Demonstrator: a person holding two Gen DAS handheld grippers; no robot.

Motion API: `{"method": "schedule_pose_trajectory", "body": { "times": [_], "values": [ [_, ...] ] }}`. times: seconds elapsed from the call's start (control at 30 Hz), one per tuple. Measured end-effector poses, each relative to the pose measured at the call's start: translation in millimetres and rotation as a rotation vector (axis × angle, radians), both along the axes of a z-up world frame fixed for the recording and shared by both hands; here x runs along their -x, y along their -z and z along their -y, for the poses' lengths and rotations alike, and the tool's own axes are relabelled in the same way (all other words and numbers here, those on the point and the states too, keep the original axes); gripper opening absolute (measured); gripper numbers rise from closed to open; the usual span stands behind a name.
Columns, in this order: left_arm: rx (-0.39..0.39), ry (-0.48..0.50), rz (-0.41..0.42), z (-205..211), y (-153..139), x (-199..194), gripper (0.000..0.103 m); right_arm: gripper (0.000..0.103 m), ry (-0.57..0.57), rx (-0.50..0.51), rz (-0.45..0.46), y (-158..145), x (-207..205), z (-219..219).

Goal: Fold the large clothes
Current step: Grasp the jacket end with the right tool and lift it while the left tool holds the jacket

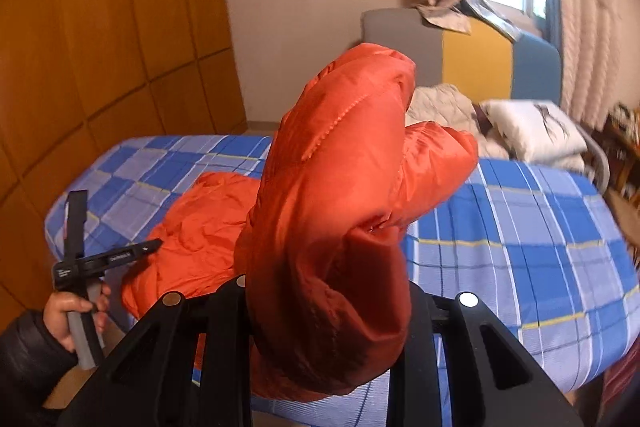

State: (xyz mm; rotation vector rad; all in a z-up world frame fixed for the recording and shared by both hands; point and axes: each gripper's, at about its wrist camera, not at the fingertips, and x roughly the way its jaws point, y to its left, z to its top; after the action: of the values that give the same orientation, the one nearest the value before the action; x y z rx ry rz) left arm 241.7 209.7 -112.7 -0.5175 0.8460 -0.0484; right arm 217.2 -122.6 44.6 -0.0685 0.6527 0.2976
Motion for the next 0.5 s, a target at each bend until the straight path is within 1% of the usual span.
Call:
{"method": "schedule_pose_trajectory", "body": {
  "times": [0.07, 0.1, 0.13, 0.2, 0.27, 0.3, 0.4, 0.5],
  "values": [
    [0.053, 0.025, 0.009, 0.3, 4.6, -2.8, 0.039, 0.026, -0.035, 0.043, 0.007, -1.1, 1.3, -20.3],
    [0.064, 0.033, 0.011, 7.5, 4.9, 4.8, 0.038, 0.026, -0.062, 0.066, 0.012, -0.5, 2.2, -33.2],
    [0.069, 0.042, 0.014, 9.0, 6.5, 4.3, 0.037, 0.026, -0.08, 0.086, 0.015, 0.5, 2.9, -43.0],
    [0.087, 0.061, 0.019, 10.0, 11.0, 1.5, 0.037, 0.026, -0.137, 0.134, 0.017, 6.5, 4.7, -70.3],
    [0.106, 0.074, 0.019, 9.2, 13.8, 1.3, 0.037, 0.026, -0.183, 0.158, 0.013, 12.8, 5.3, -90.7],
    [0.114, 0.08, 0.02, 7.0, 14.0, 0.3, 0.037, 0.026, -0.213, 0.185, 0.011, 19.9, 5.8, -106.1],
    [0.127, 0.092, 0.023, 1.9, 10.4, 0.4, 0.037, 0.026, -0.272, 0.248, 0.011, 36.9, 8.8, -136.5],
    [0.146, 0.086, 0.028, -8.9, 5.7, 5.3, 0.036, 0.026, -0.306, 0.319, 0.024, 52.1, 11.5, -157.7]
  ]
}}
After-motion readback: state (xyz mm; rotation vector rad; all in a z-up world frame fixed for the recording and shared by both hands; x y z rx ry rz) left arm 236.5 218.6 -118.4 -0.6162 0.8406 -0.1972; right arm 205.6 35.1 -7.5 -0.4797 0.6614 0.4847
